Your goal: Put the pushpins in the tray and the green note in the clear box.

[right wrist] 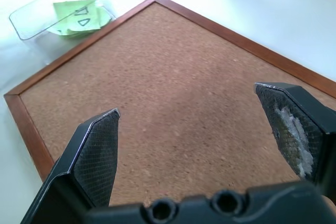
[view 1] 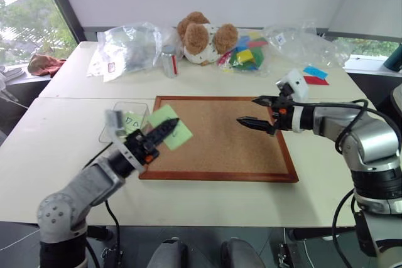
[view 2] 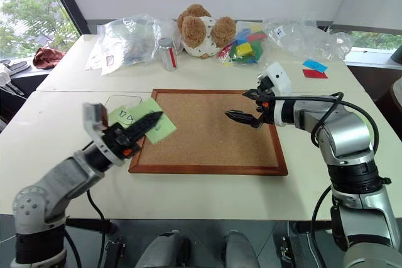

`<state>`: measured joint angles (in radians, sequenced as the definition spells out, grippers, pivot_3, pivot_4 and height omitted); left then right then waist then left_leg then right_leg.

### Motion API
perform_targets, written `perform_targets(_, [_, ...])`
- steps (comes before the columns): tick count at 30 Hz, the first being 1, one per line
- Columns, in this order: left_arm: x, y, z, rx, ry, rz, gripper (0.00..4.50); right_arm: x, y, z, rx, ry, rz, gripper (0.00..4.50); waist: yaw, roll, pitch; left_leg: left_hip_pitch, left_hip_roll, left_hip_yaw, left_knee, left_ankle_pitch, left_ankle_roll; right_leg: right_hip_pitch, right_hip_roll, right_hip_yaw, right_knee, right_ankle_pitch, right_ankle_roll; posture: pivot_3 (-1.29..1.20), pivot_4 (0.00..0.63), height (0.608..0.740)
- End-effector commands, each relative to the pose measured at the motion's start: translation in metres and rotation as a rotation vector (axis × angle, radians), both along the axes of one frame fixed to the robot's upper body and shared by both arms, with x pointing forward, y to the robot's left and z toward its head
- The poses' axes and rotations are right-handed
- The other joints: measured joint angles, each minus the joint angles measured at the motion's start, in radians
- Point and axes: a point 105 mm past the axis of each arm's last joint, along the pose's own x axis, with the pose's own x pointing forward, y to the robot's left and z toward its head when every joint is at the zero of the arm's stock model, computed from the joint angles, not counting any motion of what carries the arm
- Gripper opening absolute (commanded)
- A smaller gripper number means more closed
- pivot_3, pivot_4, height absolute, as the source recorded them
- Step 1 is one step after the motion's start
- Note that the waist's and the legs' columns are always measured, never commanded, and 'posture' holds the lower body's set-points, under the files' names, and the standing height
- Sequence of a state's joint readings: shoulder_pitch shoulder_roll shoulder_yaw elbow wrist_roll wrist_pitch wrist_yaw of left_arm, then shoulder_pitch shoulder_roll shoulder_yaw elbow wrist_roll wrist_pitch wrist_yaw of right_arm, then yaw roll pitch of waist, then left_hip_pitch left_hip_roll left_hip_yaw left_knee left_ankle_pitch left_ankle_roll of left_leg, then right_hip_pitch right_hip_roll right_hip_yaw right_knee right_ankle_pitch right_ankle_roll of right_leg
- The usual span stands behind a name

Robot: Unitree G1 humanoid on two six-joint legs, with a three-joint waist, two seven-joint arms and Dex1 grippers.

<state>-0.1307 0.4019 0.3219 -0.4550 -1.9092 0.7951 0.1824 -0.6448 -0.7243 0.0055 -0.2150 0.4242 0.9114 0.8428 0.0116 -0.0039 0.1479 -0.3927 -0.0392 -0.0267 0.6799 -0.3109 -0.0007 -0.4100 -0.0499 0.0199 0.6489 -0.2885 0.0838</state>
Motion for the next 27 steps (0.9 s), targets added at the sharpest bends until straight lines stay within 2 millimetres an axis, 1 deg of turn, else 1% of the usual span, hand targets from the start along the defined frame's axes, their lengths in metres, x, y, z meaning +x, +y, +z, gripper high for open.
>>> perform_targets(1, [0.006, 0.041, 0.021, 0.012, -0.063, 0.211, 0.00, -0.011, 0.016, 0.015, 0.018, -0.048, 0.091, 4.48, 0.000, 0.000, 0.000, 0.000, 0.000, 0.000, 0.000, 0.000, 0.000, 0.000, 0.000, 0.000, 0.000, 0.000, 0.000, 0.00, 0.150, 0.740])
perform_targets(4, [0.016, 0.070, 0.020, 0.051, -0.058, 0.374, 0.00, -0.014, 0.021, 0.016, 0.022, -0.054, 0.121, 4.48, 0.000, 0.000, 0.000, 0.000, 0.000, 0.000, -0.001, 0.000, 0.000, 0.000, 0.000, 0.000, 0.000, 0.000, 0.000, 0.00, 0.150, 0.740])
perform_targets(6, [0.029, 0.091, 0.012, 0.123, -0.039, 0.496, 0.00, -0.015, 0.025, 0.016, 0.021, -0.059, 0.133, 4.48, 0.000, 0.000, 0.000, 0.000, 0.000, 0.000, -0.001, 0.000, 0.000, 0.000, 0.000, 0.000, 0.000, 0.000, 0.000, 0.00, 0.150, 0.740])
perform_targets(7, [0.035, 0.097, 0.008, 0.153, -0.030, 0.539, 0.00, -0.015, 0.026, 0.015, 0.020, -0.061, 0.136, 4.48, 0.001, 0.000, 0.000, 0.000, 0.000, 0.000, -0.001, 0.000, 0.000, 0.000, 0.000, 0.000, 0.000, 0.000, 0.000, 0.00, 0.150, 0.740])
perform_targets(9, [0.049, 0.102, -0.002, 0.239, -0.013, 0.584, 0.00, -0.014, 0.028, 0.014, 0.016, -0.065, 0.137, 4.48, 0.003, 0.000, 0.000, 0.000, 0.000, 0.000, -0.001, 0.000, 0.000, 0.000, 0.000, -0.001, 0.000, 0.000, 0.000, 0.00, 0.150, 0.740])
perform_targets(13, [0.072, 0.104, -0.016, 0.383, 0.002, 0.614, 0.00, -0.014, 0.030, 0.015, 0.014, -0.069, 0.137, 4.48, 0.002, 0.000, 0.001, 0.000, -0.001, 0.000, 0.000, 0.000, 0.000, 0.001, 0.000, -0.001, -0.001, 0.000, 0.000, 0.00, 0.150, 0.740])
perform_targets(17, [0.089, 0.100, -0.023, 0.533, -0.010, 0.592, 0.00, -0.017, 0.028, 0.014, 0.007, -0.072, 0.126, 4.48, -0.001, -0.001, 0.001, 0.000, -0.001, 0.000, -0.002, 0.000, 0.000, -0.001, 0.000, -0.001, -0.001, 0.000, 0.000, 0.00, 0.150, 0.740])
perform_targets(20, [0.100, 0.110, -0.034, 0.653, 0.037, 0.614, 0.00, -0.019, 0.025, 0.012, 0.003, -0.075, 0.105, 4.48, -0.003, -0.001, 0.001, -0.001, -0.001, 0.000, -0.003, 0.000, 0.000, -0.002, 0.000, 0.000, -0.001, 0.000, 0.000, 0.00, 0.150, 0.740])
perform_targets(22, [0.103, 0.117, -0.040, 0.702, 0.057, 0.624, 0.53, -0.020, 0.024, 0.011, 0.002, -0.079, 0.094, 4.50, -0.007, -0.001, 0.001, -0.001, -0.001, 0.000, -0.003, 0.000, 0.000, -0.003, 0.000, 0.000, -0.001, 0.000, 0.000, 0.00, 0.150, 0.740])
perform_targets(24, [0.104, 0.122, -0.041, 0.721, 0.065, 0.625, 1.27, -0.021, 0.024, 0.011, 0.005, -0.080, 0.088, 4.50, -0.008, -0.001, 0.001, -0.001, -0.001, 0.000, -0.004, 0.000, 0.000, -0.003, 0.000, 0.000, -0.001, 0.000, 0.000, 0.00, 0.150, 0.740])
perform_targets(25, [0.103, 0.124, -0.042, 0.744, 0.068, 0.624, 1.86, -0.022, 0.024, 0.010, 0.005, -0.080, 0.085, 4.50, -0.007, -0.001, 0.001, -0.001, -0.001, 0.000, -0.004, 0.000, 0.000, -0.003, 0.000, 0.000, -0.001, 0.000, 0.000, 0.00, 0.150, 0.740])
perform_targets(26, [0.103, 0.126, -0.041, 0.758, 0.069, 0.623, 2.31, -0.022, 0.024, 0.010, 0.004, -0.081, 0.082, 4.50, -0.007, -0.001, 0.001, -0.001, -0.001, 0.000, -0.003, 0.000, 0.000, -0.003, 0.000, 0.000, -0.001, 0.000, 0.000, 0.00, 0.150, 0.740])
perform_targets(27, [0.102, 0.127, -0.040, 0.763, 0.069, 0.607, 2.86, -0.023, 0.024, 0.010, 0.005, -0.081, 0.081, 4.50, -0.007, -0.001, 0.001, -0.002, -0.001, 0.000, -0.003, 0.000, 0.000, -0.003, 0.000, 0.000, -0.001, 0.000, 0.000, 0.00, 0.150, 0.740])
